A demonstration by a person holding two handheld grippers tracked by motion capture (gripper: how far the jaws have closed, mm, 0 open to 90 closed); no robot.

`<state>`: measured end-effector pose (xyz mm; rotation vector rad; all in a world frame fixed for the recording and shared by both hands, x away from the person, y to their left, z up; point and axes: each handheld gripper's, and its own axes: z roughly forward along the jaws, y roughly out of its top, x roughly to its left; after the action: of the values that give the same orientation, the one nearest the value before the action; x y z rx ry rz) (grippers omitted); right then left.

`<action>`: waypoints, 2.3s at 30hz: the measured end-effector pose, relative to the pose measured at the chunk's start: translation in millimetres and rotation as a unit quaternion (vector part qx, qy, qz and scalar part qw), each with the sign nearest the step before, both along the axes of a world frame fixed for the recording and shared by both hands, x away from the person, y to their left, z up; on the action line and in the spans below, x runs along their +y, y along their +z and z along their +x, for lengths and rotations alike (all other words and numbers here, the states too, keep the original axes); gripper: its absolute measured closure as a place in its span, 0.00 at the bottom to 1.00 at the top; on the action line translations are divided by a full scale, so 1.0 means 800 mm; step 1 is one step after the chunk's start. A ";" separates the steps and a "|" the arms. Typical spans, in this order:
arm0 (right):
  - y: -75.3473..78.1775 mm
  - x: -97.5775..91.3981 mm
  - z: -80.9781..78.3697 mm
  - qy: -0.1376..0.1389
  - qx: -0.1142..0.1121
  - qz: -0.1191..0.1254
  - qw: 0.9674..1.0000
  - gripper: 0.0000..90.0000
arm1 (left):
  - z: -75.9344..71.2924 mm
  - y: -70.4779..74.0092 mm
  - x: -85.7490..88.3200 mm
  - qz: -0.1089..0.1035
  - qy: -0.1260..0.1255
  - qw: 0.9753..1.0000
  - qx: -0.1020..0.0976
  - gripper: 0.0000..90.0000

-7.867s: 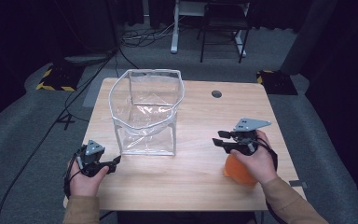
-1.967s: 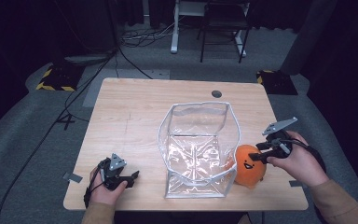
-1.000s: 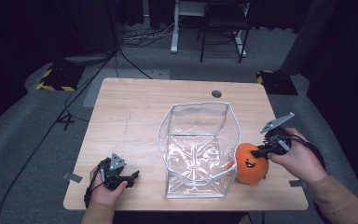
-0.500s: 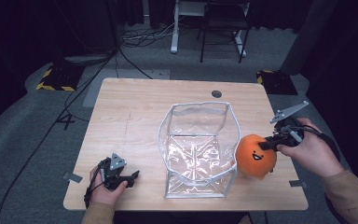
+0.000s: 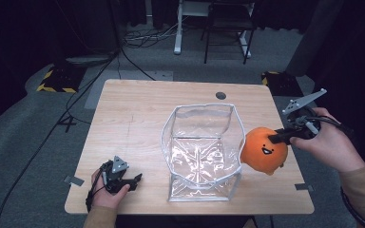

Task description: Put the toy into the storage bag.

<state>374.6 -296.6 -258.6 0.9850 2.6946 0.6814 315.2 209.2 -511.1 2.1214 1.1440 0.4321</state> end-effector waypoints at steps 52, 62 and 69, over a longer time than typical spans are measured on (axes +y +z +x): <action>0.133 0.006 0.016 0.000 -0.058 0.016 0.998 0.85 | 0.006 0.000 -0.004 -0.003 0.002 1.000 -0.002 0.26; 0.151 0.031 0.029 0.008 -0.068 0.026 0.997 0.85 | 0.006 0.000 -0.003 -0.003 0.002 1.000 -0.001 0.26; 0.152 0.057 0.042 0.022 -0.070 0.033 0.997 0.85 | 0.006 0.000 -0.003 -0.002 0.001 1.000 -0.002 0.26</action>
<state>408.1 -250.7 -137.0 0.8611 2.5929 0.8208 320.0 206.5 -511.4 2.1145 1.1445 0.4336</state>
